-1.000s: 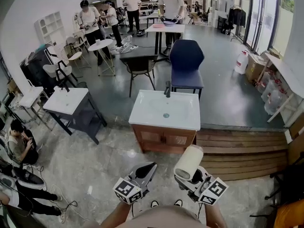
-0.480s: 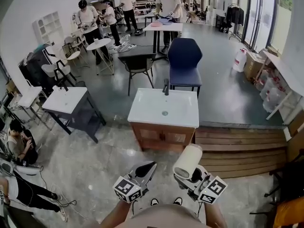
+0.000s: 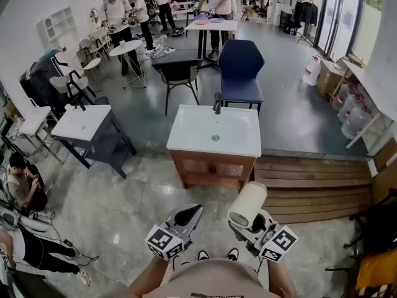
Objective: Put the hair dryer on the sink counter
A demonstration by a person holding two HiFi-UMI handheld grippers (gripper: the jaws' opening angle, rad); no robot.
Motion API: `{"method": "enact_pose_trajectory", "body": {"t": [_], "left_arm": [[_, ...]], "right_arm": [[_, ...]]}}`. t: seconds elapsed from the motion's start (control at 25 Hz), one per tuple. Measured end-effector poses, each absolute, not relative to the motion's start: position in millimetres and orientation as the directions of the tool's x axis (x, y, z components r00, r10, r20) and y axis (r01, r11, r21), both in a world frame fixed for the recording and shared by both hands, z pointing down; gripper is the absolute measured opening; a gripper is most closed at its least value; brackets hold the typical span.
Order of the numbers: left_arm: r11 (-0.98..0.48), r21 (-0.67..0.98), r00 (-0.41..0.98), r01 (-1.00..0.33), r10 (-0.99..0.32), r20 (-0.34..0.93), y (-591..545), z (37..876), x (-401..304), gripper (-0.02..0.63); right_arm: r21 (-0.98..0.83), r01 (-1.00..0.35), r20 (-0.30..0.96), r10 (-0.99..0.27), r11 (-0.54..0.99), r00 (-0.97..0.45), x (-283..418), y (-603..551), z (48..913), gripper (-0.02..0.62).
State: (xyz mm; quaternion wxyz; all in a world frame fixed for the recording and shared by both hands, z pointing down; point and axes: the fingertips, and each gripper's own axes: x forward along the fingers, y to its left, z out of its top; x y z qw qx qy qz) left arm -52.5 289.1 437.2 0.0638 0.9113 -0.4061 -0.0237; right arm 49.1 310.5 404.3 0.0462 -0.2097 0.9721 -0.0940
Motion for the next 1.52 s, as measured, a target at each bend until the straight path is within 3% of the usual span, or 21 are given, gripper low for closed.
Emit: {"method": "enact_pose_trajectory", "body": {"t": [0.72, 1.52], "left_arm": [[-0.717, 0.162, 0.724, -0.678, -0.69, -0.019, 283, 445, -84, 0.007], [-0.649, 0.16, 0.659, -0.744, -0.752, 0.014, 211, 443, -61, 0.008]], "right_arm": [[-0.193, -0.511, -0.016, -0.523, 0.838, -0.852, 34, 310, 405, 0.218], [-0.254, -0.49, 0.007, -0.505, 0.834, -0.863, 71, 224, 430, 0.218]]}}
